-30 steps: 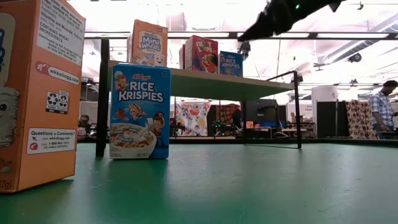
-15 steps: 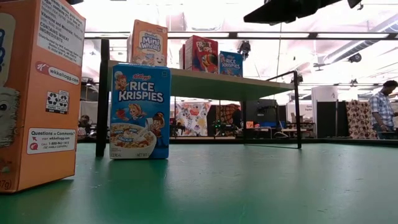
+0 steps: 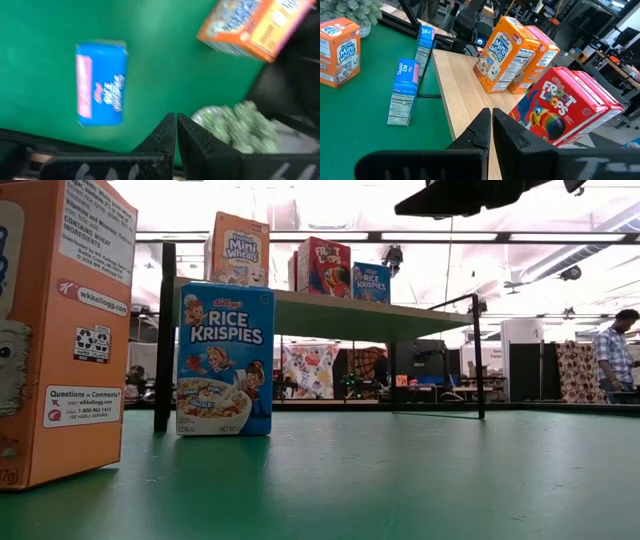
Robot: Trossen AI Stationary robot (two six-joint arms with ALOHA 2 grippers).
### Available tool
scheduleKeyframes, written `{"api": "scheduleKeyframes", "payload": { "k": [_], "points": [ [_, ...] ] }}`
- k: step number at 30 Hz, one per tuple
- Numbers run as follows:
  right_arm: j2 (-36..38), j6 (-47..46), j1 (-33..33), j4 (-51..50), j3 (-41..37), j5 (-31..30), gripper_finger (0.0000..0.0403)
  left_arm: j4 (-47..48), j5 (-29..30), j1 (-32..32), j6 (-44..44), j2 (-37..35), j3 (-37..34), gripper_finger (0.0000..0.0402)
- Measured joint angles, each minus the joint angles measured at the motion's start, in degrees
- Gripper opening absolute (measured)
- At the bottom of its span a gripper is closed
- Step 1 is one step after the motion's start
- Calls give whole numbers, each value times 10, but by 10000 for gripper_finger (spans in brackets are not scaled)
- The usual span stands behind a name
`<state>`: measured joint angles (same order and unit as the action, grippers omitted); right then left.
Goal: Stack cereal on shelf
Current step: Put the left blue cereal box on the shelf aligned with the other blue cereal box
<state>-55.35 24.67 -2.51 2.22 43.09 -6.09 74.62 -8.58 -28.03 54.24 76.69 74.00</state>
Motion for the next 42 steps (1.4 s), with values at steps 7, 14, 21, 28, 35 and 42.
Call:
{"api": "scheduleKeyframes", "payload": {
  "k": [7, 14, 21, 28, 35, 42],
  "points": [
    [0, -12, 0, -1, -1, 1, 9, 32, 50, -14, -37, 17, 0, 28],
    [0, -17, 0, -2, -6, 1, 9, 64, 97, -20, -44, 33, -3, 135],
    [0, -16, 0, -2, -7, 2, 9, 62, 148, -22, -54, 33, -10, 227],
    [0, -16, 0, -2, -7, 2, 9, 7, 151, -23, -51, 13, -80, 248],
    [0, -17, 0, -2, -7, 2, 9, -29, 156, -24, -49, 10, -134, 249],
    [0, -18, 0, -2, -7, 2, 9, -52, 156, -26, -55, 10, -141, 235]
  ]
}}
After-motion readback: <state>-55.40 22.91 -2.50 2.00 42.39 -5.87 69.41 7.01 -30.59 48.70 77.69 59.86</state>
